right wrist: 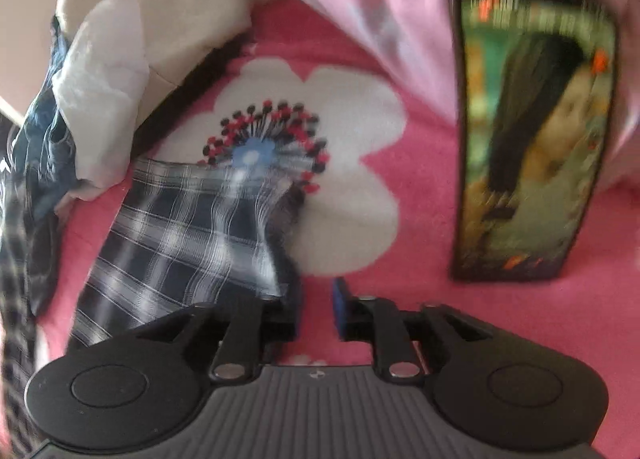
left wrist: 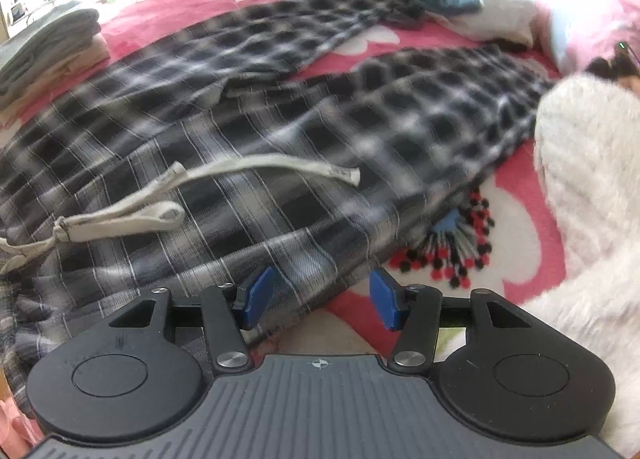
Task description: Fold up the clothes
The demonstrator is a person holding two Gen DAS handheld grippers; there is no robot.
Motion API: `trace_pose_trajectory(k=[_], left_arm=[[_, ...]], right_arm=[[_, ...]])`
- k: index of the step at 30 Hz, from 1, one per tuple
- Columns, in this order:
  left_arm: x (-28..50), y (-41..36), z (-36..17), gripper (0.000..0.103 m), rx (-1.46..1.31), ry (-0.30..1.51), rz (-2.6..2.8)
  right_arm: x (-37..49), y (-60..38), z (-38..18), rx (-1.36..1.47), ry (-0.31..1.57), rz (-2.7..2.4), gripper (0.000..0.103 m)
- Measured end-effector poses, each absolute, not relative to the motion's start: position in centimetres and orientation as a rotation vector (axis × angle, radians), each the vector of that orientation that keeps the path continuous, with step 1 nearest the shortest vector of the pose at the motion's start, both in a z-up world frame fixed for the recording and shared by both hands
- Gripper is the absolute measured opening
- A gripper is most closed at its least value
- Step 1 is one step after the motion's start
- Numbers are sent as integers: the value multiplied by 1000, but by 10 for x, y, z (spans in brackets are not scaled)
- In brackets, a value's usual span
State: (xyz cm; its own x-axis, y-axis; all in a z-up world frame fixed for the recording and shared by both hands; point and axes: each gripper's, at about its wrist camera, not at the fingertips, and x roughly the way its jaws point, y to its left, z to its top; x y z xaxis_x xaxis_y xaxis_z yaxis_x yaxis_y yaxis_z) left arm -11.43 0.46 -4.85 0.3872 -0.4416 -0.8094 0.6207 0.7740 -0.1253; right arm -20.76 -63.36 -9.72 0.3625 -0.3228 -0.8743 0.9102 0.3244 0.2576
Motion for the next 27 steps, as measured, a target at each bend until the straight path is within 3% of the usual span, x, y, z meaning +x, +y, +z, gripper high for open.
trace_pose_trajectory(k=[6, 10, 14, 22, 27], left_arm=[[-86, -18, -51, 54, 112, 978, -690], [-78, -40, -78, 54, 131, 1060, -691], [-78, -33, -78, 53, 128, 1096, -658], [-21, -53, -41, 54, 232, 877, -703], [23, -101, -56, 52, 365, 802, -820]], right_arm=[[-189, -616, -63, 710, 778, -628, 22], [-162, -600, -87, 641, 939, -355, 21], [-158, -600, -113, 405, 1167, -522, 22], [-105, -504, -26, -12, 877, -118, 22], [-51, -417, -17, -104, 833, 189, 29]])
